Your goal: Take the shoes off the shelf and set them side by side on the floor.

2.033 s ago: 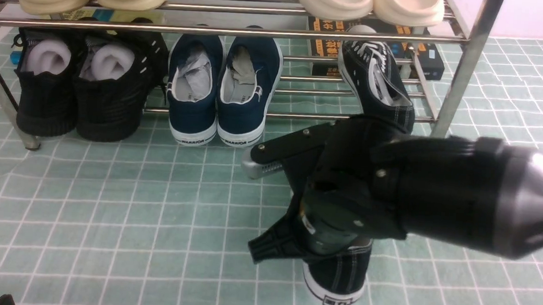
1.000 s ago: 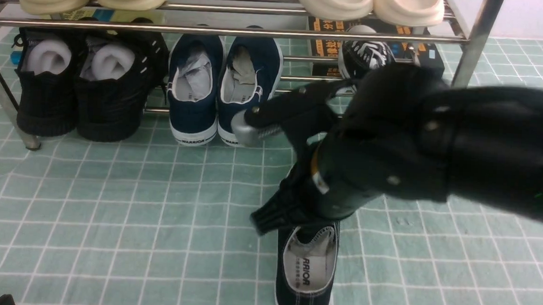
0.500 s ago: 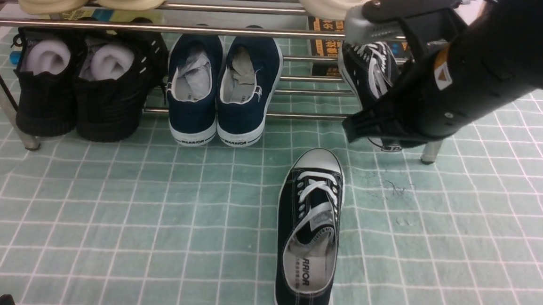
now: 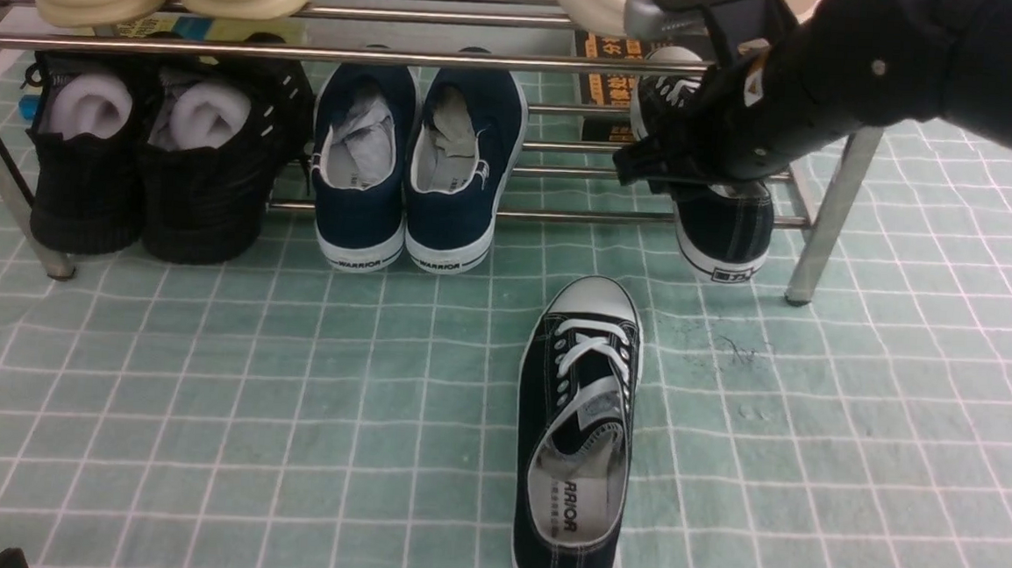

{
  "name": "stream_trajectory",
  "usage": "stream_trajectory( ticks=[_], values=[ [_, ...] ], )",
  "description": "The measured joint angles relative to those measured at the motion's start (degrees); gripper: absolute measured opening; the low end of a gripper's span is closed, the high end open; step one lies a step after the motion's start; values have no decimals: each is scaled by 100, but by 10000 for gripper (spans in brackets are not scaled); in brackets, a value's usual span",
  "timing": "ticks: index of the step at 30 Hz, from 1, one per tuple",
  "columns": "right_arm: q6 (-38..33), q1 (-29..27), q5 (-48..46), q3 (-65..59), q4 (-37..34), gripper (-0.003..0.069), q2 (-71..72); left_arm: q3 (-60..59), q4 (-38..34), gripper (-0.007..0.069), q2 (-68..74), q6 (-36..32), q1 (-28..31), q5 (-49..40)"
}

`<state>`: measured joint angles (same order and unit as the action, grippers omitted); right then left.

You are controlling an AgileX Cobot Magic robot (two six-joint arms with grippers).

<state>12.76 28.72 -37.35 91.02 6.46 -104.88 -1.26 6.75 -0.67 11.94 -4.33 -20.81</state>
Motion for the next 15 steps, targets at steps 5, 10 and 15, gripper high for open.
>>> stream_trajectory(
  ticks=[5, 10, 15],
  values=[
    [-5, -142, 465, 10, 42, 384, -239, 0, 0, 242, 0, 0, 0, 0],
    [-5, -207, 674, 22, 175, 372, -389, 0, 0, 242, 0, 0, 0, 0],
    [1, -346, 720, 22, 262, 363, -604, 0, 0, 242, 0, 0, 0, 0]
  ],
)
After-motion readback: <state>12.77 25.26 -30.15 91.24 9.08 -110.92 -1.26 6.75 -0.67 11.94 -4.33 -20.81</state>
